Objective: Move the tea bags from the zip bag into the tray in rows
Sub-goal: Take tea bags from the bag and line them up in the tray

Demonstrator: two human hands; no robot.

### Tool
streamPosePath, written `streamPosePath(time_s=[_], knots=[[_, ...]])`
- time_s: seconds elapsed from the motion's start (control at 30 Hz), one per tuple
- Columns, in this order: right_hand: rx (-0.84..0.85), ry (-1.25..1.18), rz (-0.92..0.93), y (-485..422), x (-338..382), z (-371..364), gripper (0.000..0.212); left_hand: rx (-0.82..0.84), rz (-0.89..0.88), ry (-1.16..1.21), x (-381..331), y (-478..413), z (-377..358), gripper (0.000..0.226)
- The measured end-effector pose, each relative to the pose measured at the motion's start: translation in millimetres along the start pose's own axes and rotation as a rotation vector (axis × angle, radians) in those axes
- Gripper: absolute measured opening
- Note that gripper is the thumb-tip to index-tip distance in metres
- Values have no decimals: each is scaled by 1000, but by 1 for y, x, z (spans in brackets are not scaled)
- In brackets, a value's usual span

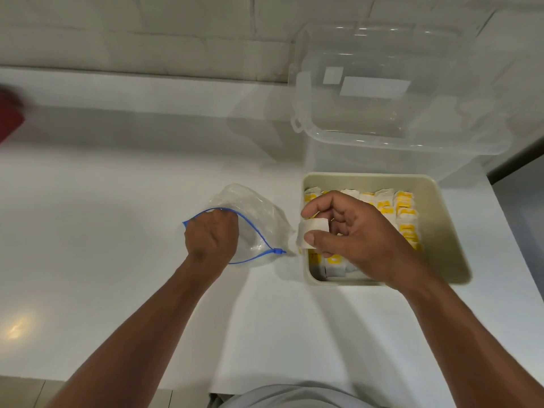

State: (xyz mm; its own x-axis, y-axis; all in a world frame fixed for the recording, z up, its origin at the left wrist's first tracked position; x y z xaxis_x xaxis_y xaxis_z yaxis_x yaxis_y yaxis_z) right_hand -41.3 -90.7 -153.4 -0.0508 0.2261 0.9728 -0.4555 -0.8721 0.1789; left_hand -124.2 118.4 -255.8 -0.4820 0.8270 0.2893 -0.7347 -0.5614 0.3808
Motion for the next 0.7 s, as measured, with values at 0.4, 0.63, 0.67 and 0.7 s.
streamPosePath(time_s=[0.4,0.63,0.67,0.7], knots=[[-6,15,-3,-5,1,9,28,74,-414,337,33,40,45,21],[-27,221,-33,-14,7,0,27,85,-533,635,34,35,51,39],[-30,244,-33,-15,8,-2,28,92,-544,678,30,35,54,37],[-26,258,-37,-17,8,-4,29,93,-554,722,26,36,57,34]])
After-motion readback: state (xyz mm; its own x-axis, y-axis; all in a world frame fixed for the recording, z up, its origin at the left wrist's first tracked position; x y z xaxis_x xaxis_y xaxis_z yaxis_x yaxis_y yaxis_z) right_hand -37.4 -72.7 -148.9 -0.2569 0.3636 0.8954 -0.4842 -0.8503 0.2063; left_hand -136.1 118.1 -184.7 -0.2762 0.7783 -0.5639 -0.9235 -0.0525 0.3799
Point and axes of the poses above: each hand's wrist, its own y-axis away from the middle knuckle, its own z-axis out of the back of the hand, x = y × z, the point moved 6 cm from there along -y, towards the middle knuckle, and after that the axes turned 12 degrees about x, right-handed, at the moved point
